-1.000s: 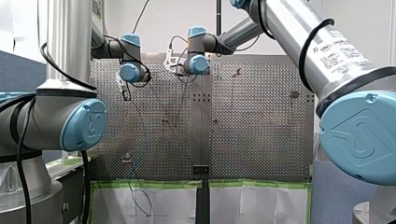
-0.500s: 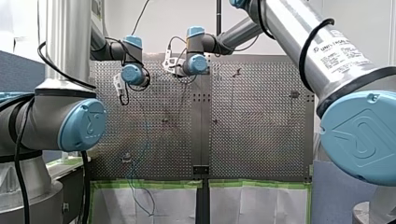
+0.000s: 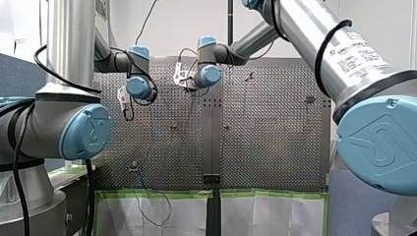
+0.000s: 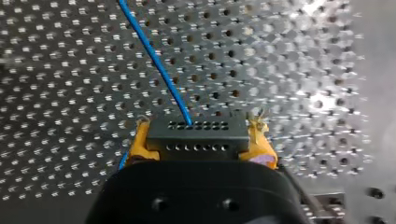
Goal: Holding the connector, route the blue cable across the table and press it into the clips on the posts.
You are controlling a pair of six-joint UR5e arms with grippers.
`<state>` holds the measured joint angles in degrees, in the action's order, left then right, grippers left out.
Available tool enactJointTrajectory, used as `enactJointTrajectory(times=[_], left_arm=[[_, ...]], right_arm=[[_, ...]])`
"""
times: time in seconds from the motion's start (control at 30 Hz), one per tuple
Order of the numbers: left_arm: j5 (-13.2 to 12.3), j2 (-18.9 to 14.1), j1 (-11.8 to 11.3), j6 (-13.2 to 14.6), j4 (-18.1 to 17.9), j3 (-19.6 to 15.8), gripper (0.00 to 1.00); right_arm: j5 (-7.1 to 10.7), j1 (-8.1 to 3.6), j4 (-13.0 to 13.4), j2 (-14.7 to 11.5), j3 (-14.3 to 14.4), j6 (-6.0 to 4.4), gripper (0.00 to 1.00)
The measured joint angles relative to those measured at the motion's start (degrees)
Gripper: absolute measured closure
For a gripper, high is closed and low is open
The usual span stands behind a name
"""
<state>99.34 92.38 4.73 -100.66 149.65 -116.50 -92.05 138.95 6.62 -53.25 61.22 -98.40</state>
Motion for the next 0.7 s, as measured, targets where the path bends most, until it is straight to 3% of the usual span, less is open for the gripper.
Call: enactJointTrajectory(times=[0.27,0.47,0.7], left_arm=[[-0.7,1.0,-0.4,-0.4,-3.8,-3.0,1.00],[-2.5,3.8,-0.3,-0.2,-6.2,-3.4,1.00],[-4.3,7.3,-0.4,-0.1,-8.8,-3.4,1.00]], right_arm=[[0.17,0.08,0.1,1.0,2.6,0.14,1.00],[0.45,0.25,-0.1,3.2,3.7,0.20,1.00],[0.43,0.27,0.1,3.9,4.9,0.11,1.00]])
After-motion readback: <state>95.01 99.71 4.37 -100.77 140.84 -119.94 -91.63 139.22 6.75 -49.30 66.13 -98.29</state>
